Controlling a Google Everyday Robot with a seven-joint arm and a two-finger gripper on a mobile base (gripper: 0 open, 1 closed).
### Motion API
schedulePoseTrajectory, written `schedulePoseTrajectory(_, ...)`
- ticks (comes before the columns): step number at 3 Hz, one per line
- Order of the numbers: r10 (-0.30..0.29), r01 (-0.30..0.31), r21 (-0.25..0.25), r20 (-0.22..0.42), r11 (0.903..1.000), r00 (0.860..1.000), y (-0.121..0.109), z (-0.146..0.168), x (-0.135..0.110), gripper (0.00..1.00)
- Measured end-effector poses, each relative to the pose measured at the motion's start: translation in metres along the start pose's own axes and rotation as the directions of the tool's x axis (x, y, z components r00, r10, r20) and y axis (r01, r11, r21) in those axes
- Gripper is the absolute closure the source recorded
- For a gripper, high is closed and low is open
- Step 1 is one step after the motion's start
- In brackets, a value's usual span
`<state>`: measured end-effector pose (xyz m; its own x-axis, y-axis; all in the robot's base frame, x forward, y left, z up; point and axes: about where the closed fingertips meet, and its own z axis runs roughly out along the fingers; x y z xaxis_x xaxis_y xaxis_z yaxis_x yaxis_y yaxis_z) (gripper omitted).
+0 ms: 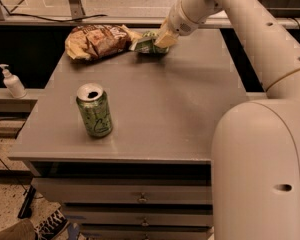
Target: Move green jalapeno chip bag near brown chip bag
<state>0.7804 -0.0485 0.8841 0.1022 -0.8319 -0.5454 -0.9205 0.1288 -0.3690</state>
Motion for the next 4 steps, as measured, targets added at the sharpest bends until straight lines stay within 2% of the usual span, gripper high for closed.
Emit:
schedulePoseTrajectory(1, 0.005, -0.001, -0.052, 0.067, 0.9986, 0.998, 0.010, 0.014, -0.022, 0.82)
schedulePoseTrajectory(2, 0.010, -0.002, -0.083, 0.102, 0.9966, 0.995, 0.017, 0.019, -0.032, 0.60)
schedulePoseTrajectory(4, 0.014, 0.000, -0.110, 0.130, 0.9939, 0.991, 0.024, 0.021, -0.039, 0.13)
